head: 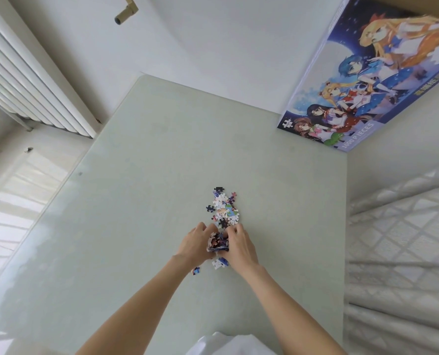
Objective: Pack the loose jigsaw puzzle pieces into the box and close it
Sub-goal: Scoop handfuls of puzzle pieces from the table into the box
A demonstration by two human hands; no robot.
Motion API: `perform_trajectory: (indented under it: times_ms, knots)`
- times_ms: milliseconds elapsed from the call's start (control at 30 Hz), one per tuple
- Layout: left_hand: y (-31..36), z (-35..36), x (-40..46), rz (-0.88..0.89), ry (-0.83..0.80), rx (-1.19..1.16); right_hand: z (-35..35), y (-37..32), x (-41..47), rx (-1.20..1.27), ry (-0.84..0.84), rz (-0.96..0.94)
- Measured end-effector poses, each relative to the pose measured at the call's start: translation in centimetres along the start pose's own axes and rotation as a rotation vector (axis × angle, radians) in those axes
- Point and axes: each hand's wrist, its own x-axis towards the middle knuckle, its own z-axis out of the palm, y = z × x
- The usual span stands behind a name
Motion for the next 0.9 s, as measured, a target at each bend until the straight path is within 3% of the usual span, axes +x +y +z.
perform_trajectory:
  times_ms: [667,900]
  knots:
    - [-1.3,-0.8,-0.7,0.005,0.001,-0.106,-0.9,-0.4,-0.4,0.317,0.041,-0.079]
    - [-1.5,-0.7,-0.9,-0.103,0.008,-0.278,-1.4,-0.3,-0.5,0.319,0.093,-0.151]
